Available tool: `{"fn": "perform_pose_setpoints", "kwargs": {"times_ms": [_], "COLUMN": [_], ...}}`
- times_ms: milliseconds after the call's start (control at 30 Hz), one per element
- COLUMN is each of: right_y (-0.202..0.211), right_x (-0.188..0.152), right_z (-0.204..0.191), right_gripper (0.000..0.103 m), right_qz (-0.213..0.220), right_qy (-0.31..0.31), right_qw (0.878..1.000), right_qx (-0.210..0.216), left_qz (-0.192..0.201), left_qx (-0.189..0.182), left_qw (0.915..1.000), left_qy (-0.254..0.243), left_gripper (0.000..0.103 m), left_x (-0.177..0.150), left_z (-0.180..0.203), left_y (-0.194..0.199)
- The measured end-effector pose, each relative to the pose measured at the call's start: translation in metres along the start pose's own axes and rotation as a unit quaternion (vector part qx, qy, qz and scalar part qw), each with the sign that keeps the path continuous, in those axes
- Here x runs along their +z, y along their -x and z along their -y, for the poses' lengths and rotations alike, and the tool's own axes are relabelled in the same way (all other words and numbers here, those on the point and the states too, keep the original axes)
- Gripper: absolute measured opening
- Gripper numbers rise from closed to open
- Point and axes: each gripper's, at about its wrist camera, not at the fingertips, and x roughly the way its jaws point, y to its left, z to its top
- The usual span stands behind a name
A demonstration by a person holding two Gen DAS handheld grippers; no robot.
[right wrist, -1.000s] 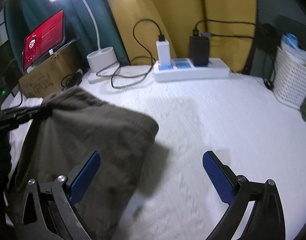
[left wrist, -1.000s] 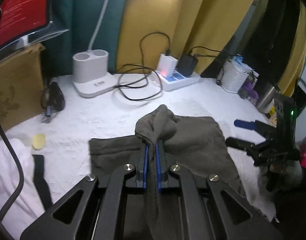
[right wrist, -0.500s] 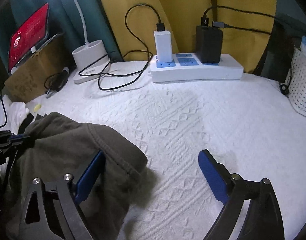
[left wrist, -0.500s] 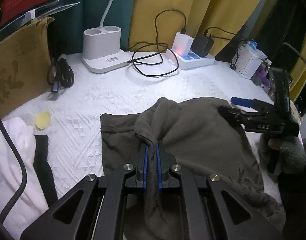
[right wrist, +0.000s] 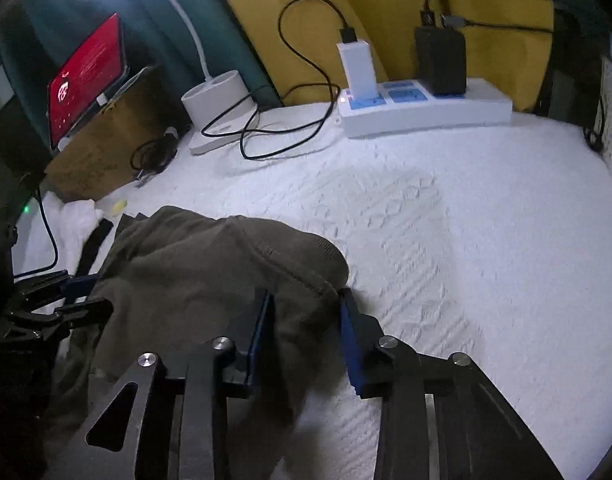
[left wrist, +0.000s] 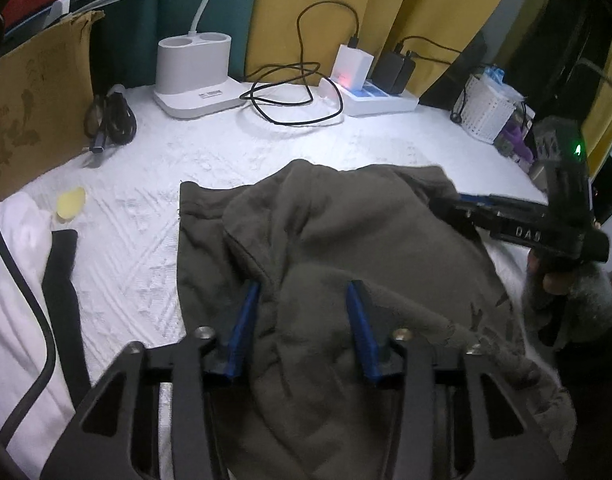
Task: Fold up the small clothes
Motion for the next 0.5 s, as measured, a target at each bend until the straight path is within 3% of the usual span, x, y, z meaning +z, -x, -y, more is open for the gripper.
{"fn": "perform_pose_setpoints", "kwargs": {"times_ms": [500], "right_y": [-0.020], "right_x": [0.020], "right_z": [-0.014], "right_gripper": [0.023], "right_qz": [0.007], "right_qy": [0.051], "right_qw": [0.998], "right_qx": [-0.040], "left_qz": [0.004], "left_qx": [0.002], "left_qw": [0.9999], "left_qy": [-0.009], "left_gripper": [0.036], "left_x": [-0.002], "left_z": [0.001], "left_y": [0.006]}}
